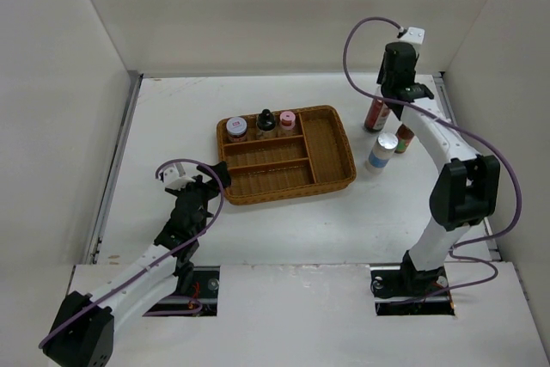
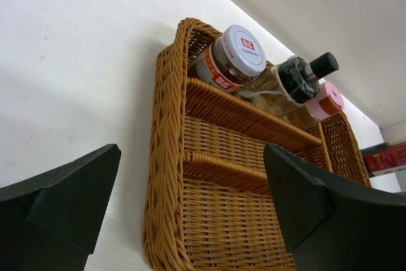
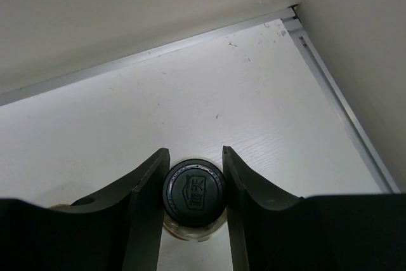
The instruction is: Organize the condiment bottles
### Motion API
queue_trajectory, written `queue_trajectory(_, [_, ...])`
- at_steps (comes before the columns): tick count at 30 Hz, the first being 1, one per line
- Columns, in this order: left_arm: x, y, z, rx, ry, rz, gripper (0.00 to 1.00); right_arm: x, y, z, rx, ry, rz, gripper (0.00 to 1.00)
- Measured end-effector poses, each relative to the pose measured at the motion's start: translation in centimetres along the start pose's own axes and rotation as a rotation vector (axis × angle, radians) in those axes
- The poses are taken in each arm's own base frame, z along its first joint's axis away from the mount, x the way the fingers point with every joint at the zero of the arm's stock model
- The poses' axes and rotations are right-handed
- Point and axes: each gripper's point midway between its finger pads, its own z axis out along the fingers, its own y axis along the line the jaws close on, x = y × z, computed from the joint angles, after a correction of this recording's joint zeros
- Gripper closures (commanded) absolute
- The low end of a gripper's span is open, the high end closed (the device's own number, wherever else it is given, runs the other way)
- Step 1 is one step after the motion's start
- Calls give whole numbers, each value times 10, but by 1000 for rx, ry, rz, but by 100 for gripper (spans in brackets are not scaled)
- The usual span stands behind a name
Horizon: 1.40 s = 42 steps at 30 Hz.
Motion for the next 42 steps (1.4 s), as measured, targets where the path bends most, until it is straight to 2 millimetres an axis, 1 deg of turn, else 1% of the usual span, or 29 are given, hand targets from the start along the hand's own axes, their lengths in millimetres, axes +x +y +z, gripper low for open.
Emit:
queue_trajectory(1, [0, 0, 0, 1, -2, -2, 0, -7, 0, -2, -3, -6, -3, 70])
queue_trajectory(2, [-1, -1, 0, 2, -2, -3, 0, -19, 0, -4, -6, -21, -3, 70])
queue_trajectory(4, [-1, -1, 0, 2, -2, -3, 0, -46, 2, -10, -15, -65, 2, 70])
queue_trajectory(7, [-1, -1, 0, 2, -3, -5, 0, -91, 6, -26, -38, -156, 23, 69])
queue_trajectory(8, [-1, -1, 0, 2, -3, -5, 0, -101, 9, -32, -48, -177, 26, 69])
queue_trajectory(10, [0, -1, 0, 2, -2, -5, 0, -113, 18, -49, -80, -208, 27, 69])
queue_trajectory(13, [0, 0, 1, 0, 0, -4, 0, -118, 39, -68, -135, -227, 19, 69])
queue_trajectory(17, [0, -1, 1, 1, -1, -5, 0, -111, 73, -85, -213, -224, 0, 69])
queue_trajectory(19, [0, -1, 1, 3, -3, -7, 0, -104, 92, -91, -254, -215, -13, 69])
queue_trajectory(23, [0, -2, 1, 4, -4, -8, 0, -88, 123, -100, -315, -193, -43, 69])
queue_trajectory(25, [0, -1, 1, 4, -4, -8, 0, -80, 135, -102, -338, -181, -57, 69])
queue_trajectory(29, [0, -2, 1, 5, -3, -8, 0, -63, 153, -102, -363, -158, -83, 68])
queue_trajectory(34, [0, -3, 1, 9, 1, -11, 0, -38, 172, -90, -373, -126, -110, 68])
queue_trajectory(38, [1, -3, 1, 10, 2, -13, 0, -16, 181, -77, -370, -92, -136, 68])
queue_trajectory(42, [0, -2, 1, 8, 2, -15, 0, 10, 185, -67, -366, -57, -161, 65])
